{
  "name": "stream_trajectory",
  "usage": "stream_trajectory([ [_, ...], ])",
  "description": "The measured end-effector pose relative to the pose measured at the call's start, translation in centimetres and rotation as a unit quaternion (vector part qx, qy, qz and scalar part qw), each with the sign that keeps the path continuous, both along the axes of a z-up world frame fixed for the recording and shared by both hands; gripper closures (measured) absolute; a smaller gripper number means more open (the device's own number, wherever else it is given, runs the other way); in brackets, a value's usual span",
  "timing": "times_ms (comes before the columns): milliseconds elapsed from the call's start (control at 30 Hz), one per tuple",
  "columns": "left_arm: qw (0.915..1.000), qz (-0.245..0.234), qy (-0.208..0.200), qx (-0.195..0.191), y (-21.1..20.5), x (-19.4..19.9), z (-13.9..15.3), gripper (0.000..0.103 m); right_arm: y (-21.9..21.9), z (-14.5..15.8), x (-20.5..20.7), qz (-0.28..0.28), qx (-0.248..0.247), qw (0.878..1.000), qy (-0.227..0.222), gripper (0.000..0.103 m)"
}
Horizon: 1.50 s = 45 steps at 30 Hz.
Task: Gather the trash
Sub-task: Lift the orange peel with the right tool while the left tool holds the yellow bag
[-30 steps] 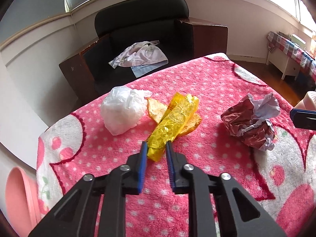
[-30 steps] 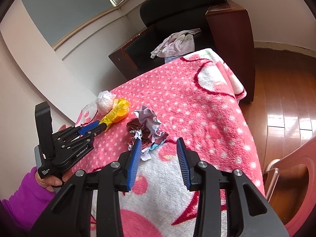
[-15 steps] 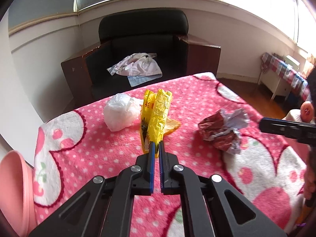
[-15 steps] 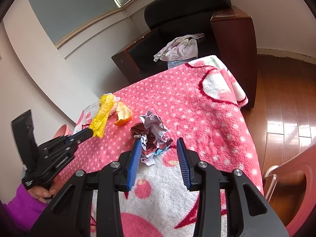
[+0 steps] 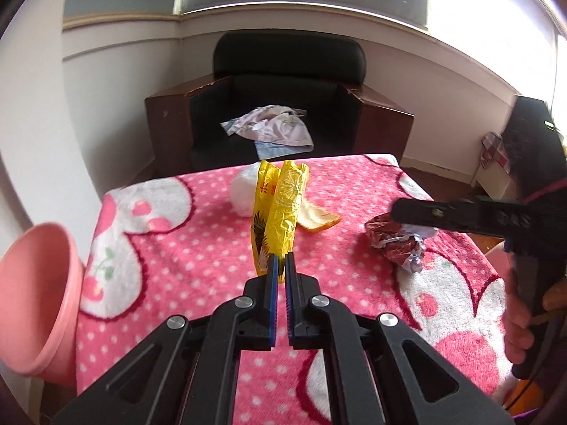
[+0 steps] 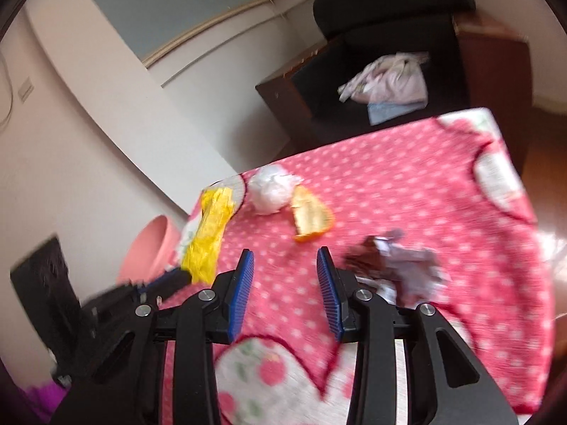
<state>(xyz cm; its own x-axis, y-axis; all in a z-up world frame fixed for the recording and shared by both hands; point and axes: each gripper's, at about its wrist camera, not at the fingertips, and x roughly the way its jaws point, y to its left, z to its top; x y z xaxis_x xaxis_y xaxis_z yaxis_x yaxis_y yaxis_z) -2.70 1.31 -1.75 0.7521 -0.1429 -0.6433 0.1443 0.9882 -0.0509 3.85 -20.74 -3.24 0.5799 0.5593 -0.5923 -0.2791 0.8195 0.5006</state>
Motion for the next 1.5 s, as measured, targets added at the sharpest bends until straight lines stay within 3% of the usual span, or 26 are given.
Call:
stream_trajectory([
  [167, 0.9997, 0.022, -0.002, -0.009, 1.8, -0.8, -0.2, 0.100, 1.2, -0.6, 3.4, -0.024, 0.004, 0.999, 0.033, 0.065],
  [500, 0.9986, 0.035, -0.009, -0.038, 4.2, -1.3, -0.7, 0.100, 3.7, -4.5, 7.2, -0.044, -0.066, 0.992, 0.101, 0.065],
  [667, 0.9983, 0.035, -0.009, -0.046, 4.5, -1.4, -1.0, 0.100, 5.0, -4.5, 6.0, -0.030, -0.097, 0.992, 0.070, 0.066],
  [733, 0.9982, 0.035, -0.009, -0.048, 4.5, -1.4, -1.1, 0.100, 5.2, -4.7, 5.5, -0.026, -0.099, 0.993, 0.063, 0.080],
  [833, 0.9982, 0.035, -0.011, -0.047, 4.5, -1.6, -1.1, 0.100, 4.9, -4.9, 4.8, -0.030, -0.087, 0.994, 0.059, 0.092],
  [1133, 0.9981, 0.037, -0.015, -0.047, 4.4, -2.1, -0.9, 0.100, 2.1, -3.3, 2.7, -0.068, -0.043, 0.996, 0.028, 0.096],
  [1500, 0.9976, 0.039, -0.033, -0.046, 4.0, -3.8, 0.3, 0.100, 0.6, 1.5, -2.2, -0.043, -0.034, 0.998, -0.029, 0.098],
])
